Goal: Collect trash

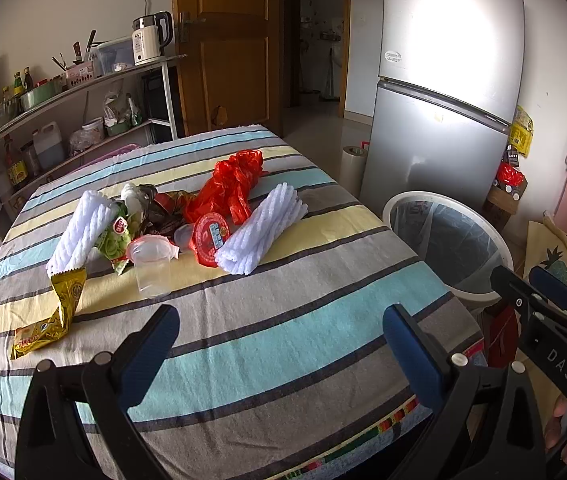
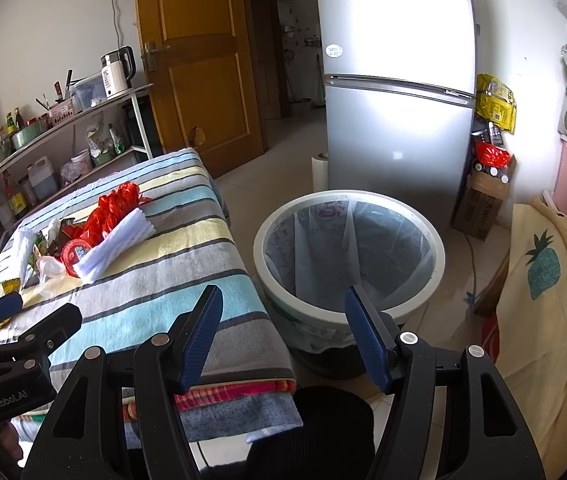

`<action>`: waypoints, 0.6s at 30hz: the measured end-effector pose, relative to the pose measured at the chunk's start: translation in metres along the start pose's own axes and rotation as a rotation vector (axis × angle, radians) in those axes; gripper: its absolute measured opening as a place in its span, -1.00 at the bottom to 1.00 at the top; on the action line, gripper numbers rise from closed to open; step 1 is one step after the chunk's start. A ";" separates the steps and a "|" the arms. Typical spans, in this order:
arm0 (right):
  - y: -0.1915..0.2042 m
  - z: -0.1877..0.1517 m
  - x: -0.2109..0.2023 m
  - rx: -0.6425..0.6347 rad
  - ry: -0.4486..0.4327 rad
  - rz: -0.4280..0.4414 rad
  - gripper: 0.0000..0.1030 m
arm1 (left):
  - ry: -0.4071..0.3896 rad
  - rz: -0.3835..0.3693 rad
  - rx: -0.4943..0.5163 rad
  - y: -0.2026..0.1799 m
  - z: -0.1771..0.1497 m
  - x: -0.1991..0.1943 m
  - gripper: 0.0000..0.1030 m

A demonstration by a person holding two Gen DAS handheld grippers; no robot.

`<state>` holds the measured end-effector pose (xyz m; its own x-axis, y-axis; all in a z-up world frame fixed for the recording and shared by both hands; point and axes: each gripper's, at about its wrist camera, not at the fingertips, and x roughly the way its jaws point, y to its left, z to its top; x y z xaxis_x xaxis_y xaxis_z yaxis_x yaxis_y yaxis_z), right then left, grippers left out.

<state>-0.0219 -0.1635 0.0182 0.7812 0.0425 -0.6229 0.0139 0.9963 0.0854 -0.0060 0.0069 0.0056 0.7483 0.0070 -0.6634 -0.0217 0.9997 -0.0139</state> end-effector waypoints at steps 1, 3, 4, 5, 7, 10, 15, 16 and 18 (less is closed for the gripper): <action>0.000 0.000 0.000 0.001 0.000 0.000 0.25 | -0.001 0.000 0.000 0.000 0.000 -0.001 1.00; 0.000 0.000 0.000 0.001 -0.001 0.001 0.25 | -0.002 0.001 0.000 0.002 0.000 -0.002 1.00; 0.000 0.000 0.000 0.001 -0.001 0.000 0.25 | -0.002 0.001 0.000 0.002 0.000 -0.002 1.00; 0.000 0.000 0.000 0.001 0.000 0.000 0.25 | -0.001 0.002 -0.001 0.003 0.000 -0.003 1.00; 0.000 0.000 -0.001 0.002 -0.002 0.001 0.25 | -0.001 0.003 -0.001 0.004 0.000 -0.004 1.00; 0.000 0.000 -0.001 0.002 -0.003 0.000 0.25 | 0.000 0.005 -0.002 0.000 0.001 -0.001 1.00; 0.000 0.000 0.000 0.002 0.000 0.000 0.25 | 0.002 0.005 -0.003 0.001 0.003 -0.002 1.00; 0.000 0.000 0.000 0.001 -0.001 0.000 0.25 | 0.002 0.005 -0.003 0.001 0.003 -0.002 1.00; 0.001 0.000 0.000 0.000 -0.002 -0.001 0.25 | 0.002 0.005 -0.004 0.001 0.004 -0.002 1.00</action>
<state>-0.0223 -0.1629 0.0182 0.7821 0.0418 -0.6217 0.0141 0.9963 0.0848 -0.0052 0.0083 0.0100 0.7470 0.0122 -0.6647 -0.0283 0.9995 -0.0135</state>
